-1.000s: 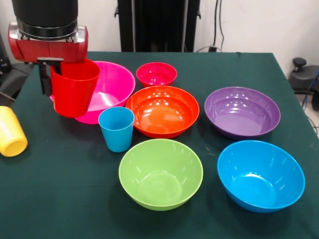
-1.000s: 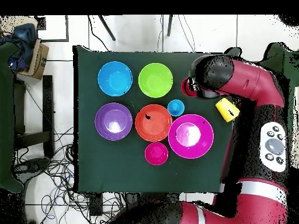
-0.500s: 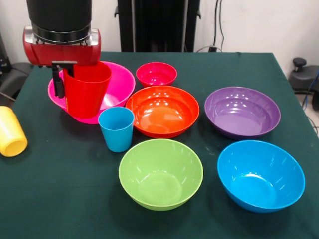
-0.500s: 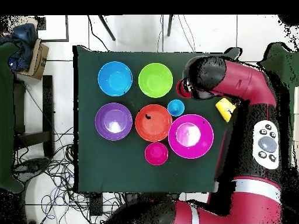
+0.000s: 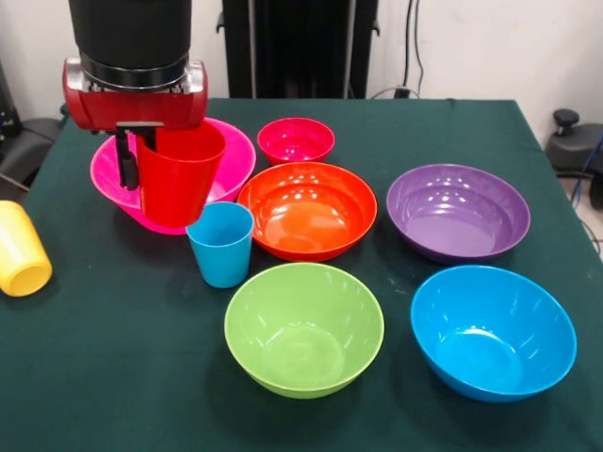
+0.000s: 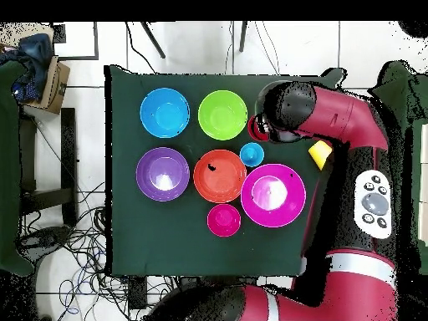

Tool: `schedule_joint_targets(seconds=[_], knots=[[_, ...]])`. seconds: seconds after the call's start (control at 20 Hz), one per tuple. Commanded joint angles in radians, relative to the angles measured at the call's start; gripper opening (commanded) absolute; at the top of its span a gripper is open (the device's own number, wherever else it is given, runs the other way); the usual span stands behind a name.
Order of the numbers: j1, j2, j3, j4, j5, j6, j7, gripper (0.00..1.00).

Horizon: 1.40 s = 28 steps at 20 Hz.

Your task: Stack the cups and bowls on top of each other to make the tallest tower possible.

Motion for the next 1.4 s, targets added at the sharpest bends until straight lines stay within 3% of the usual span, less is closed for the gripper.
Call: schedule_joint_targets(seconds=[0.05,0.85,1.4], knots=[[0.037,0.102,0.076,-0.033,0.0,0.006,0.103,0.0],[0.103,0.304,0.038,-0.416,0.065,0.11,0.243,0.0],[0.117,0.261,0.024,-0.41,0.122,0.174,0.267,0.0]])
